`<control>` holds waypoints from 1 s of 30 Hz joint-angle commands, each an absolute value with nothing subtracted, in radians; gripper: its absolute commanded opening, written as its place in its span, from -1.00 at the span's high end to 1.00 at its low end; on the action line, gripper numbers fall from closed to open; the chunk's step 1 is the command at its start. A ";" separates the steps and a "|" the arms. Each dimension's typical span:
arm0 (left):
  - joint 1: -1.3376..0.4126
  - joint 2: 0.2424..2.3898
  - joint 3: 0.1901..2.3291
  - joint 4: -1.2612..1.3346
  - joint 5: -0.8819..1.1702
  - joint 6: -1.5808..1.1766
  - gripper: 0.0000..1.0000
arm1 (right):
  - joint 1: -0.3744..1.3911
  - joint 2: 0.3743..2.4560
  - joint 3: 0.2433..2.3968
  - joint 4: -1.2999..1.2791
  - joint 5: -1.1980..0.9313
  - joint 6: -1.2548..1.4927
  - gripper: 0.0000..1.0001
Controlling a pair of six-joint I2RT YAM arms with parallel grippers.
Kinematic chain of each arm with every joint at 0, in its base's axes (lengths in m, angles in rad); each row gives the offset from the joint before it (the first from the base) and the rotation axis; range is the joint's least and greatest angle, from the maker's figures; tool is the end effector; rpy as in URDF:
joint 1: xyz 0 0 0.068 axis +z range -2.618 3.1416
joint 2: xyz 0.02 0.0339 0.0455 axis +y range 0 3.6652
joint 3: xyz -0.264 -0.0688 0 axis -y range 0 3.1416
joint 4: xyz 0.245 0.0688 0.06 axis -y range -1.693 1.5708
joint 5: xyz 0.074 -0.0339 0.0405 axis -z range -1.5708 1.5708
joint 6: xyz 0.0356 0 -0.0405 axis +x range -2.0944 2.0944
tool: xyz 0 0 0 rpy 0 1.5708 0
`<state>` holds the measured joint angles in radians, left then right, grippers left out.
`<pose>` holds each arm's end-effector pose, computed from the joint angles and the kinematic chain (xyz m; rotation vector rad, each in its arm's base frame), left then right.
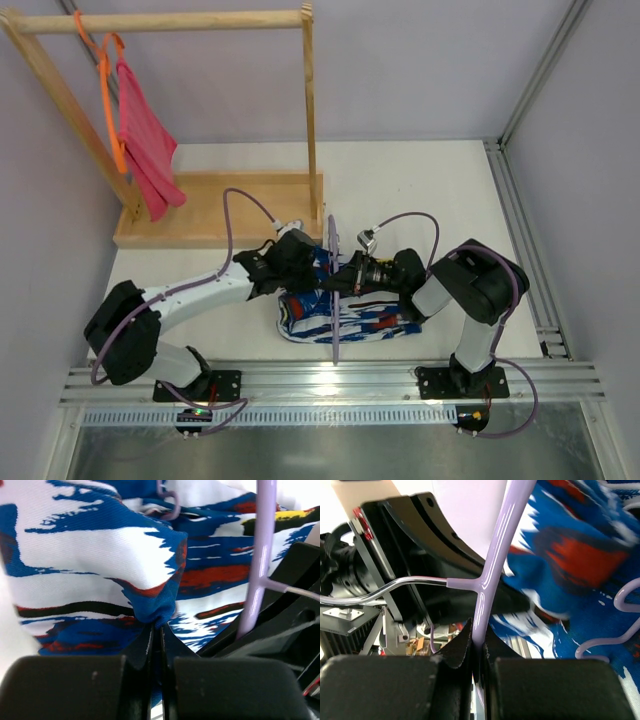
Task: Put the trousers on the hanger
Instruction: Place trousers on hanger
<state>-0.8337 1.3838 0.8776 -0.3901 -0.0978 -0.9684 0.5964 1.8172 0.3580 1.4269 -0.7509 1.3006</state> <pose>0.1925 -0.2069 0.2211 -0.2176 2.5690 -0.6303 0.2108 0.1725 0.1295 -0.0254 2.0402 1.9376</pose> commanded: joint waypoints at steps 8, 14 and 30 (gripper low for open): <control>-0.761 1.274 1.055 -0.446 -0.090 -0.977 0.09 | 0.597 1.836 0.331 1.632 -0.750 1.259 0.92; -0.562 1.103 1.028 -0.678 -0.048 -0.745 -0.38 | 0.597 1.841 0.334 1.632 -0.750 1.261 0.92; -0.460 0.896 0.622 -0.331 0.199 -0.721 -0.08 | 0.597 1.847 0.345 1.632 -0.775 1.264 0.92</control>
<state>-0.4694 0.9653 0.6792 -0.6151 0.0250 -0.7044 0.5900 1.8137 0.3614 1.4208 -0.7624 1.3083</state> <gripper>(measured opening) 0.596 0.085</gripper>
